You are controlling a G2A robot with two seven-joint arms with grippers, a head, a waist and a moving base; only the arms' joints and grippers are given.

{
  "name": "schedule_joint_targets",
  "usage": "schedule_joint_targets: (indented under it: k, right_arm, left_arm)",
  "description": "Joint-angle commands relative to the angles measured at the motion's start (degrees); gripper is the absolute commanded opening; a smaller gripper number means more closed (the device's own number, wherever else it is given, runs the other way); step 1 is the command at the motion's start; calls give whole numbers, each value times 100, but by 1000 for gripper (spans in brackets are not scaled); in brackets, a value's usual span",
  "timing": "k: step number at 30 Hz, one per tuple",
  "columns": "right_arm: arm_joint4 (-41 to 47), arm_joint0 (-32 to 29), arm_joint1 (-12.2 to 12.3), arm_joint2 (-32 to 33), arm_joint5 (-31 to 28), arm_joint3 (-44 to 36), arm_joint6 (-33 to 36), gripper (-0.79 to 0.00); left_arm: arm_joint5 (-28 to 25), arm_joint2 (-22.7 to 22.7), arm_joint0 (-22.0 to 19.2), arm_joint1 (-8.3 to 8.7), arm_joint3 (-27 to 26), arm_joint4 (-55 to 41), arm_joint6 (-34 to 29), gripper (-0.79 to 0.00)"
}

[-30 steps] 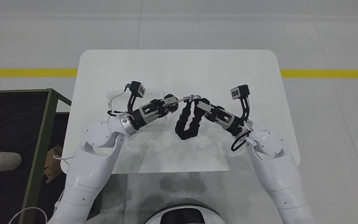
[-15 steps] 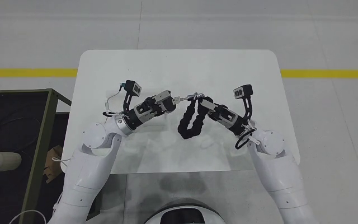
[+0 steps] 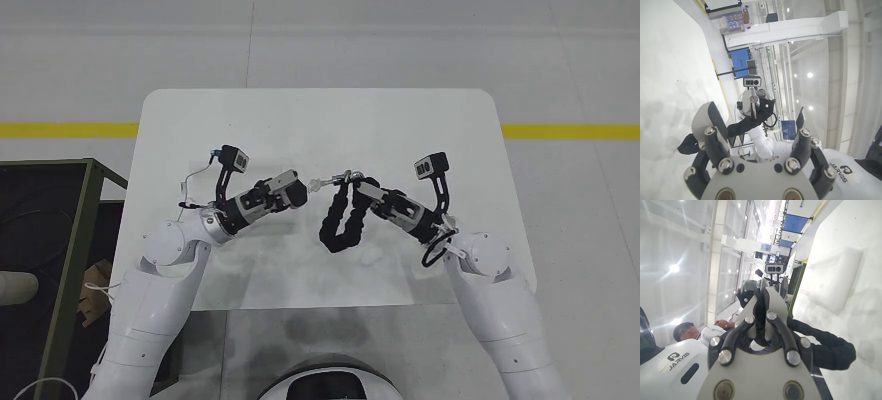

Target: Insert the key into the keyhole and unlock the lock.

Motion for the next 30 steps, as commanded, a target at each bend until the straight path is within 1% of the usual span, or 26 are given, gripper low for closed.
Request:
schedule_joint_targets:
  k: [1,22,30]
  right_arm:
    - [-9,2,4,-12,11,-7,-3,-785]
    - [-290,-31,71,9,138,-140,-97,-785]
    - [-285,-35,81,-8,199,-134,7,-785]
  left_arm:
    - [-5,17,-12,4,10,97,-21,-785]
    - [116,226,-119,-1,155,100,-274,-785]
    - [147,242,-124,-3,174,50,-299,-785]
